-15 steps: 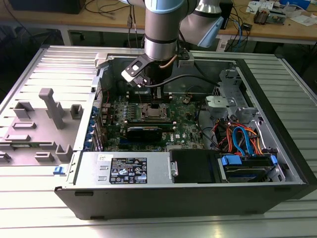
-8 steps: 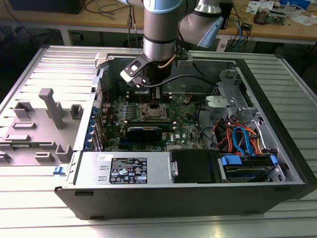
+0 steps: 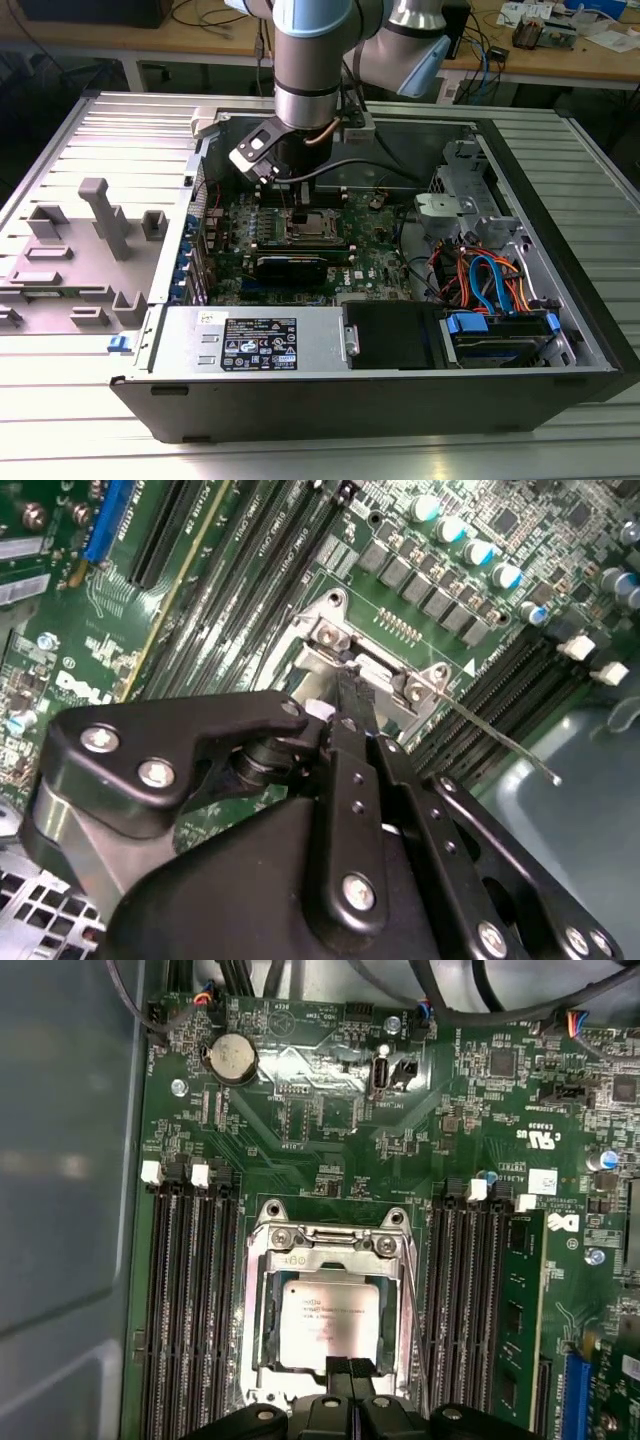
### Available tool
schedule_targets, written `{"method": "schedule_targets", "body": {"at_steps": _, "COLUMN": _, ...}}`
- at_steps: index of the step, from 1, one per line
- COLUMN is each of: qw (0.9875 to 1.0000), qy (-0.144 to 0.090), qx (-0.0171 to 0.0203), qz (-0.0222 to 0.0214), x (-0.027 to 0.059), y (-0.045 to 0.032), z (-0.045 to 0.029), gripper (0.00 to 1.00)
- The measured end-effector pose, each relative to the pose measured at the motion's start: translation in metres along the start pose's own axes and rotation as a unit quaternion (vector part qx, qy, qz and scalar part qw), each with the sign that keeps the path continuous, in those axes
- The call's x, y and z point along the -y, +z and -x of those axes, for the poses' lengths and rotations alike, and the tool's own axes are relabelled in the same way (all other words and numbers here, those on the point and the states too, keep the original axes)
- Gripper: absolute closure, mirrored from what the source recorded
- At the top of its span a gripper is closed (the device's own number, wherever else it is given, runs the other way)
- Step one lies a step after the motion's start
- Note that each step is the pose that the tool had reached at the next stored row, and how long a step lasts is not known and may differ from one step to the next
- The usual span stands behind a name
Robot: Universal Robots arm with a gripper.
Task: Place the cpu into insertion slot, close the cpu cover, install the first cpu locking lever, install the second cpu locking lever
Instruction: 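Close the cpu cover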
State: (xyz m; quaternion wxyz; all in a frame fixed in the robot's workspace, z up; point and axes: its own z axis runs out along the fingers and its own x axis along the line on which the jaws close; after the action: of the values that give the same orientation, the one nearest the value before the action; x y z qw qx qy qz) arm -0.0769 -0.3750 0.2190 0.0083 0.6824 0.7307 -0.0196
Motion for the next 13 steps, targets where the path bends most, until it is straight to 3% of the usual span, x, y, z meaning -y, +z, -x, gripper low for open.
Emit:
{"method": "schedule_targets", "body": {"at_steps": 9, "qw": 1.0000, "qy": 0.000, "qx": -0.0001, "qz": 0.0000, "x": 0.0029, "y": 0.0106, "z": -0.0006, "gripper": 0.89}}
{"method": "schedule_targets", "body": {"at_steps": 13, "qw": 1.0000, "qy": 0.000, "qx": 0.0000, "qz": 0.0000, "x": 0.0032, "y": 0.0108, "z": -0.0006, "gripper": 0.89}}
